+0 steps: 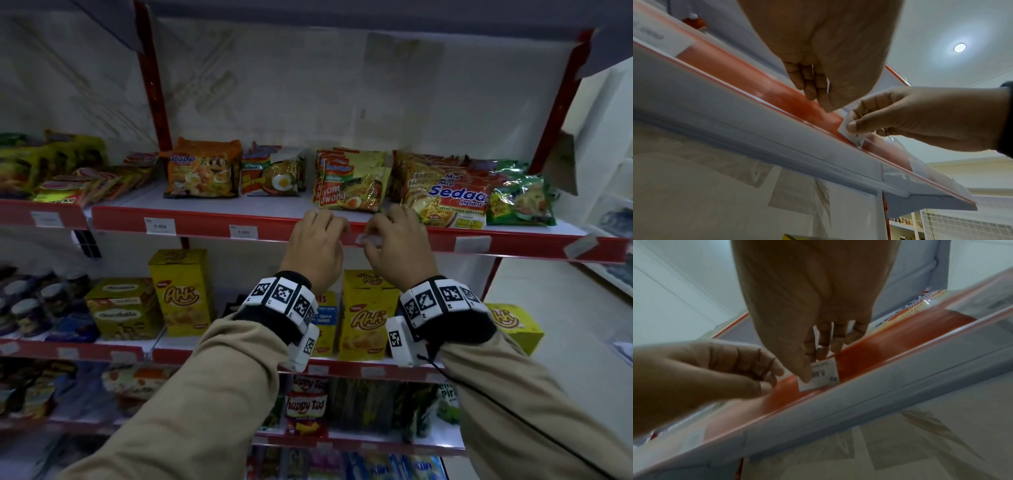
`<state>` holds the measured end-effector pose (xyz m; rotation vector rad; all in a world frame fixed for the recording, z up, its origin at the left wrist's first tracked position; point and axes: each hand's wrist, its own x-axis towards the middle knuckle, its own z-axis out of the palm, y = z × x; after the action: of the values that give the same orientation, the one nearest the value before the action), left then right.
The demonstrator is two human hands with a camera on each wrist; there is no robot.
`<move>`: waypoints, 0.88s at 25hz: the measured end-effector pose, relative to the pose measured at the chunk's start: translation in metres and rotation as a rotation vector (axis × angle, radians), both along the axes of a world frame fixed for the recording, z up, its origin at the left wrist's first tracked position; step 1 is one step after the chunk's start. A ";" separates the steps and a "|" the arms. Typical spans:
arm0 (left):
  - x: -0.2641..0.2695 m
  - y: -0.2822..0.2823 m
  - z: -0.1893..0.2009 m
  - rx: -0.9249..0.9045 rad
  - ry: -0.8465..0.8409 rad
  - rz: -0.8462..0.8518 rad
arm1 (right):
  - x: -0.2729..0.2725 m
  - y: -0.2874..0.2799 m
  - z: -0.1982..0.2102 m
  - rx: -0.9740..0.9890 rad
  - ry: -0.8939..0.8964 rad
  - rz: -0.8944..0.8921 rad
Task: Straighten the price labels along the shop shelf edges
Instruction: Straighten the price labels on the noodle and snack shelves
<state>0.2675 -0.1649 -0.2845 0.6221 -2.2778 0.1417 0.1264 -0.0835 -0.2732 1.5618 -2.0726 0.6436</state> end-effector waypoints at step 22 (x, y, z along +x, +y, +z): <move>-0.001 -0.010 0.002 0.062 0.126 -0.067 | -0.011 -0.007 0.006 -0.397 -0.329 0.311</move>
<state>0.2667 -0.1754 -0.2829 0.5692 -2.1845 -0.0008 0.1151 -0.0906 -0.2674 1.6297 -1.7713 1.4125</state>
